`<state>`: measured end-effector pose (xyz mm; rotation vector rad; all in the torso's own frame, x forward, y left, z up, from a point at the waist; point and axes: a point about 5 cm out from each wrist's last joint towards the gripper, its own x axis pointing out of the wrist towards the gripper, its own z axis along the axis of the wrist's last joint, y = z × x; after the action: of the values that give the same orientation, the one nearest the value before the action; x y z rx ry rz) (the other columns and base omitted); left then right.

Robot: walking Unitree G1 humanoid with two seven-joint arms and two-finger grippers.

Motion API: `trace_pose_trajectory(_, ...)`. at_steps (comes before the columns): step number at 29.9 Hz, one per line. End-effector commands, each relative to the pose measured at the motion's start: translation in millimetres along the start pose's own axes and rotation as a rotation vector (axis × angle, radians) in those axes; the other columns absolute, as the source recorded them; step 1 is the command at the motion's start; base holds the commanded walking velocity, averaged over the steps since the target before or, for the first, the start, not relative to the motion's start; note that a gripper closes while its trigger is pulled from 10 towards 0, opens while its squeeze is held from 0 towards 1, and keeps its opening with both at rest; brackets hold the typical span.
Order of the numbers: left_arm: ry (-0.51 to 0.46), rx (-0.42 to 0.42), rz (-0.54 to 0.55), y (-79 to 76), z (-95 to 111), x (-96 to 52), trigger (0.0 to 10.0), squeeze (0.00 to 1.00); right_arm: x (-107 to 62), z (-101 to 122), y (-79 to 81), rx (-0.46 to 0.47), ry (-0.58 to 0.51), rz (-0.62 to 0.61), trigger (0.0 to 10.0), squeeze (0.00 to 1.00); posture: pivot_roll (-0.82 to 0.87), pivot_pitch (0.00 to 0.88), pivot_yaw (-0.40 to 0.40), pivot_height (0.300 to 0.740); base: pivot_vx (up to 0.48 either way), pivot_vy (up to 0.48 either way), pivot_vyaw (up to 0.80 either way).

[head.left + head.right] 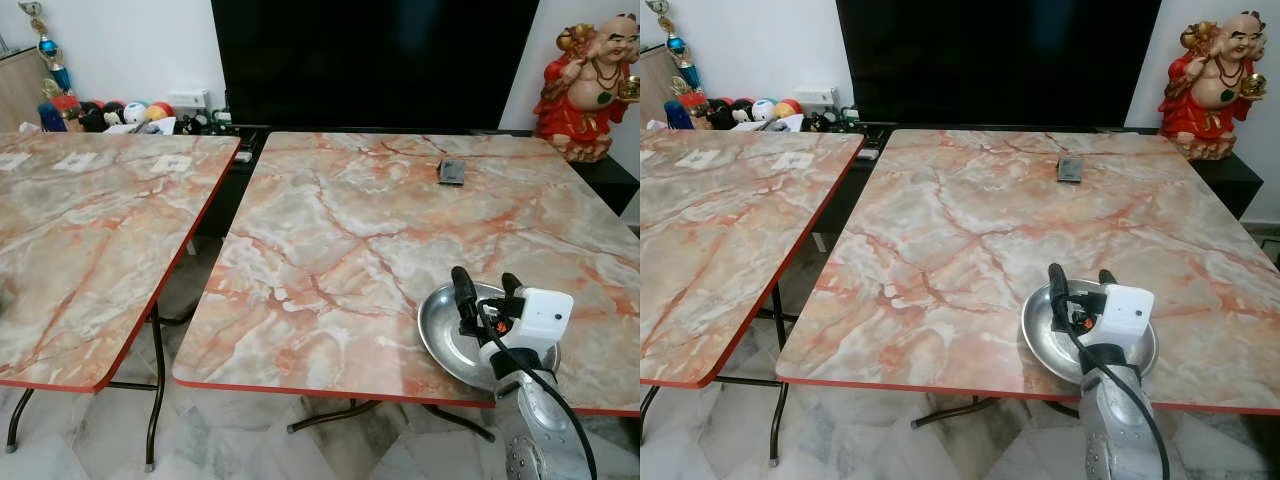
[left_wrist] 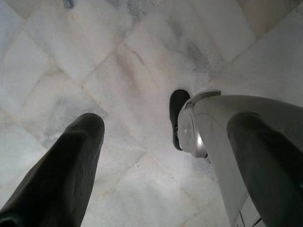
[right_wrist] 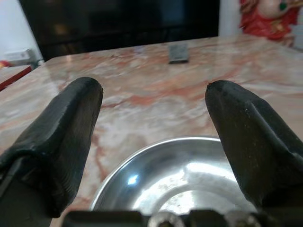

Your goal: Setting the table

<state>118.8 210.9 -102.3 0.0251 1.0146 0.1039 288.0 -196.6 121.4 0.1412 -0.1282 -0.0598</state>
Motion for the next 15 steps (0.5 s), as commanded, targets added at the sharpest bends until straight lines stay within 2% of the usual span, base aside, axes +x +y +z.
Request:
trace_pose_trajectory(1,0.047,0.001,-0.003,-0.1,-10.5,-2.2,10.0,0.0,-1.2,-1.8,-0.3,-0.007,0.0,-0.013,10.0,0.0,-0.03,0.0,0.012,0.74,0.0,0.446,0.0)
trace_pose_trajectory(12,0.051,0.017,-0.003,1.5,-11.6,-2.7,10.0,0.0,-1.9,-9.4,9.9,-0.008,0.005,-0.026,10.0,0.0,-0.01,0.0,0.015,0.74,0.0,0.441,0.0)
trace_pose_trajectory(15,0.053,0.019,-0.003,1.5,-12.2,-2.8,10.0,0.0,-0.7,-10.2,18.1,-0.006,0.004,0.001,10.0,0.0,-0.01,0.0,0.013,0.74,0.0,0.437,0.0)
